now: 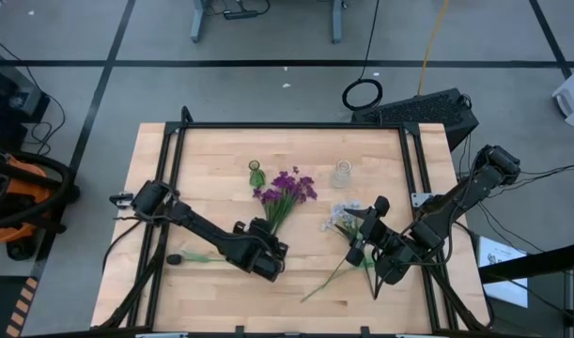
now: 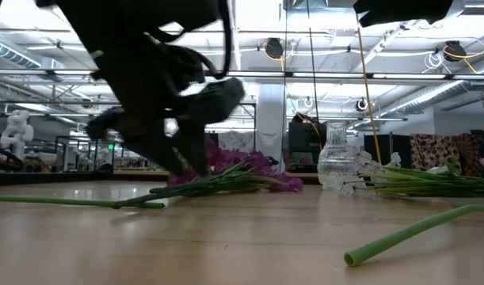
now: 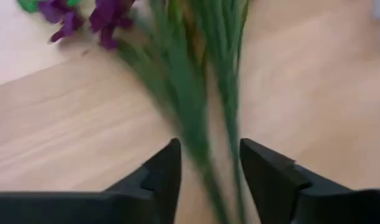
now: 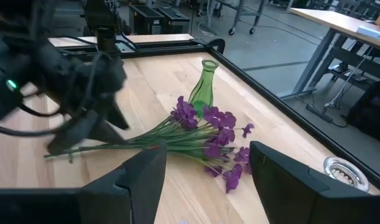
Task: Sort flowers into vase by color
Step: Put the black flower into the green vase
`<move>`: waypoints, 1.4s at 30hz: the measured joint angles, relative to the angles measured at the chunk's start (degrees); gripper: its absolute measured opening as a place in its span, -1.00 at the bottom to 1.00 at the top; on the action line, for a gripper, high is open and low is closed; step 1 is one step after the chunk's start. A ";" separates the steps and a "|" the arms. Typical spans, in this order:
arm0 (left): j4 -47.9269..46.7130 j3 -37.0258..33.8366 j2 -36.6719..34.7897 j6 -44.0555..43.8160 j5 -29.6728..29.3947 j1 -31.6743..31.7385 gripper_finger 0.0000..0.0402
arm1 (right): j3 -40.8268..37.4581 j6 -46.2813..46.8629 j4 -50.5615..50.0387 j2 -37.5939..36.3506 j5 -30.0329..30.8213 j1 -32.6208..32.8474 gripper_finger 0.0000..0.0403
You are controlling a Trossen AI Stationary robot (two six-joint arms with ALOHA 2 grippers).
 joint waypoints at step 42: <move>-10.49 -18.36 -15.57 53.92 42.16 -8.76 -0.30 | 0.00 3.23 -1.26 0.02 -1.41 0.07 0.10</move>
